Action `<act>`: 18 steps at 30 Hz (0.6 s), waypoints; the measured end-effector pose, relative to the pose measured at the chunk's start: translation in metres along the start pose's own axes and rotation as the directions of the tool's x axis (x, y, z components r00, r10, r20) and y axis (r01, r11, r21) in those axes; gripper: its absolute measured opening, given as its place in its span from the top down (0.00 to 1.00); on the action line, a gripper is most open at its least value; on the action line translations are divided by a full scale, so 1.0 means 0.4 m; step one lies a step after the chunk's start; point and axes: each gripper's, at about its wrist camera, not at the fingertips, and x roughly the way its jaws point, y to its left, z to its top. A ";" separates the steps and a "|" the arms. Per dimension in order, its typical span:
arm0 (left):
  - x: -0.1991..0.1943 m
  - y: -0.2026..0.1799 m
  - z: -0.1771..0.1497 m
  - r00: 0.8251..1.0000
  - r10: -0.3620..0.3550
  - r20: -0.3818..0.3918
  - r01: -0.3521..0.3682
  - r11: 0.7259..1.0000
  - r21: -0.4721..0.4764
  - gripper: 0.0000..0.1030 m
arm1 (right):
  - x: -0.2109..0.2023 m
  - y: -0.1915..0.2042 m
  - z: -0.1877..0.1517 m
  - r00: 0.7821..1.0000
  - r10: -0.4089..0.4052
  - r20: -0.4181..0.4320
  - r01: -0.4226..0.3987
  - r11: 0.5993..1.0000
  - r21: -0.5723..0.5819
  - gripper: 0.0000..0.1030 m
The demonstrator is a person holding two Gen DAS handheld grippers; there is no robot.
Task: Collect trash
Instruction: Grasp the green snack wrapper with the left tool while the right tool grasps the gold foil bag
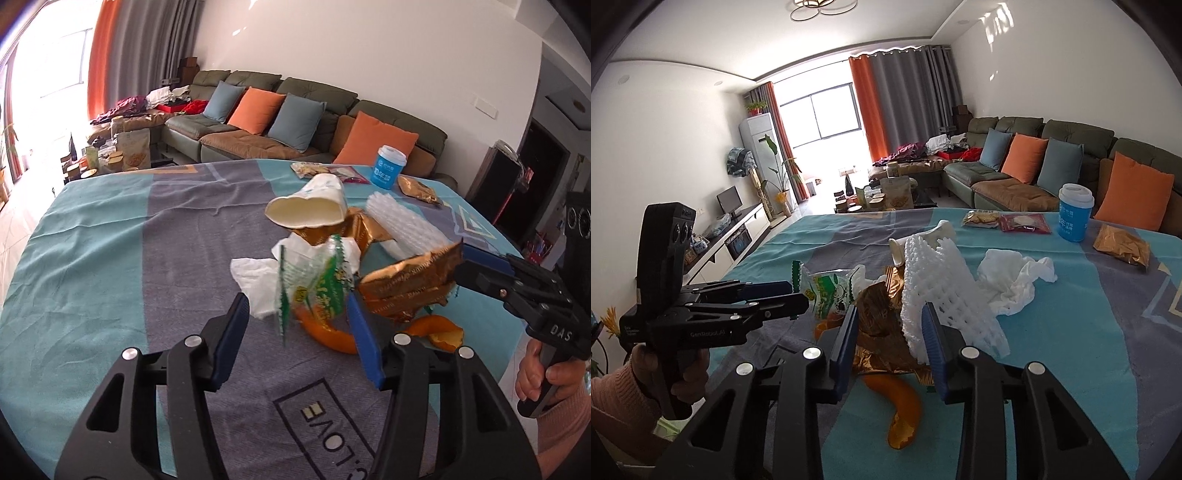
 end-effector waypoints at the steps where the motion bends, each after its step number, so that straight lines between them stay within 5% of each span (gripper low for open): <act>1: 0.002 0.008 0.003 1.000 -0.006 -0.002 0.006 1.000 -0.009 0.48 | -0.003 0.004 0.000 1.000 0.003 0.006 -0.003 1.000 -0.007 0.67; 6: 0.026 0.028 0.017 0.998 -0.055 -0.028 0.054 0.998 -0.036 0.49 | -0.008 0.021 0.001 1.000 0.004 0.008 -0.003 0.999 -0.033 0.68; 12: 0.051 0.028 0.012 0.994 -0.093 -0.057 0.090 0.994 -0.055 0.82 | -0.019 0.033 0.008 1.000 -0.003 0.024 0.005 0.998 -0.062 0.68; 18: 0.040 0.029 0.009 0.995 -0.095 -0.040 0.092 0.994 -0.059 0.86 | -0.012 0.045 0.017 1.000 -0.011 0.018 0.013 0.997 -0.082 0.68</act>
